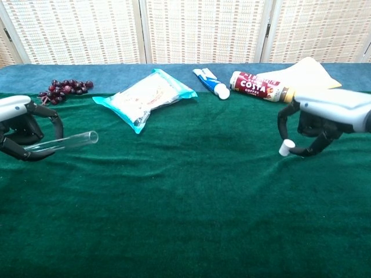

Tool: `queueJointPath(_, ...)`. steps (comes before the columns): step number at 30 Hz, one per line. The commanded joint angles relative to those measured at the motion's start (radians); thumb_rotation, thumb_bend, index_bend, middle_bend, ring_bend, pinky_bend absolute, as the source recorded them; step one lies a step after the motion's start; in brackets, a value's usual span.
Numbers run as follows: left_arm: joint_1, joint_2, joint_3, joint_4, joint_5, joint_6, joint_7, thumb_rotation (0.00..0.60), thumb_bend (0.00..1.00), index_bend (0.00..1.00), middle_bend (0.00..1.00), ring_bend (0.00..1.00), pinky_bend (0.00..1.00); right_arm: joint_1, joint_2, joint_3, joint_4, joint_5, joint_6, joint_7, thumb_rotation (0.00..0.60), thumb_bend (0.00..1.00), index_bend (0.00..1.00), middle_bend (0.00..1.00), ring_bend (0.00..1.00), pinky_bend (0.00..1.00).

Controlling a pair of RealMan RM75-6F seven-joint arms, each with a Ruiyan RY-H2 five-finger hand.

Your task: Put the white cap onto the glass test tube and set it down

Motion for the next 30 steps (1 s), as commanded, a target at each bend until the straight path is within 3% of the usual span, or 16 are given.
queueJointPath(1, -0.009, 0.006, -0.016, -0.02, -0.012, -0.023, -0.077, 0.6, 0.47, 0.64, 1.0, 0.93, 0.93, 0.001, 0.084, 0.05, -0.125, -0.055, 0.022, 0.105, 0.6, 0.6, 0.7, 1.0, 1.0, 1.0)
queueJointPath(10, -0.037, 0.009, -0.049, -0.079, -0.029, -0.061, -0.18, 0.6, 0.47, 0.64, 1.0, 0.93, 0.93, 0.049, 0.157, 0.122, -0.273, -0.094, -0.005, 0.243, 0.6, 0.6, 0.71, 1.0, 1.0, 1.0)
queueJointPath(30, -0.083, -0.002, -0.106, -0.16, -0.081, -0.109, -0.283, 0.6, 0.47, 0.64, 1.0, 0.93, 0.93, 0.146, 0.001, 0.162, -0.279, -0.093, 0.042, 0.205, 0.6, 0.6, 0.73, 1.0, 1.0, 1.0)
